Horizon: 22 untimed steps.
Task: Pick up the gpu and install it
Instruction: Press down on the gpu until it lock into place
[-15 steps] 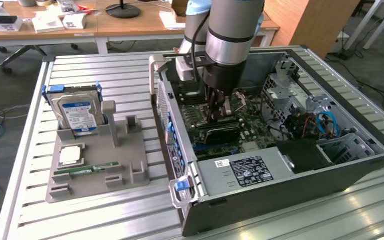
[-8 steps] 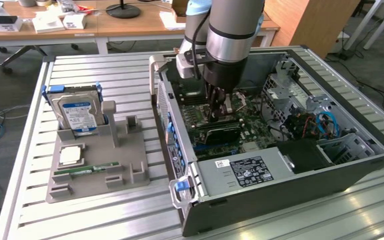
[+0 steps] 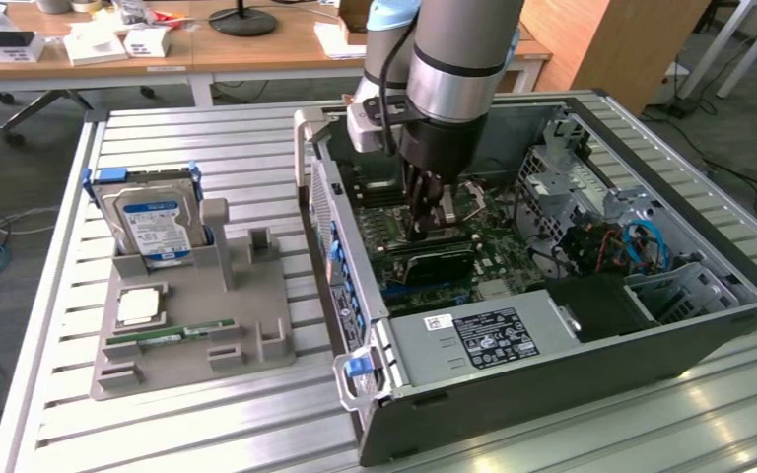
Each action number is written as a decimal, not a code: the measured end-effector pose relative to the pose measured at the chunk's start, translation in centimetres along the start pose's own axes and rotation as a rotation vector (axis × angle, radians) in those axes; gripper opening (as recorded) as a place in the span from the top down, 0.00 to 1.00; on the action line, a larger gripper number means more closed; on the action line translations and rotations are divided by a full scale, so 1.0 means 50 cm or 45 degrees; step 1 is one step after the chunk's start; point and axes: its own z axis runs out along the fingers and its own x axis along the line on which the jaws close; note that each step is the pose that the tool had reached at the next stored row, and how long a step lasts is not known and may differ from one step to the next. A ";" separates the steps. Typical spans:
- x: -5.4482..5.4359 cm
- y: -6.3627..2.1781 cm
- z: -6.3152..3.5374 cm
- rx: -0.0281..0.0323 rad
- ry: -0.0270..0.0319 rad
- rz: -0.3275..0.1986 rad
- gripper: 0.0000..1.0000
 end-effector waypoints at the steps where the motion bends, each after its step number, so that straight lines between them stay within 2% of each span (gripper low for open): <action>1: 0.000 0.000 0.000 -0.0218 -0.0001 0.000 0.89; 3: 0.000 0.000 0.000 -0.0675 0.0002 0.001 0.89; 4: 0.000 -0.001 0.000 -0.0860 -0.0008 0.001 0.89; 6: 0.000 -0.001 0.000 -0.1050 -0.0043 0.002 0.89; 7: 0.000 -0.001 0.000 -0.1107 -0.0058 0.002 0.89; 15: 0.000 0.002 0.000 -0.1122 -0.0071 0.002 0.89; 22: 0.001 0.030 0.000 -0.1124 -0.0067 0.002 0.89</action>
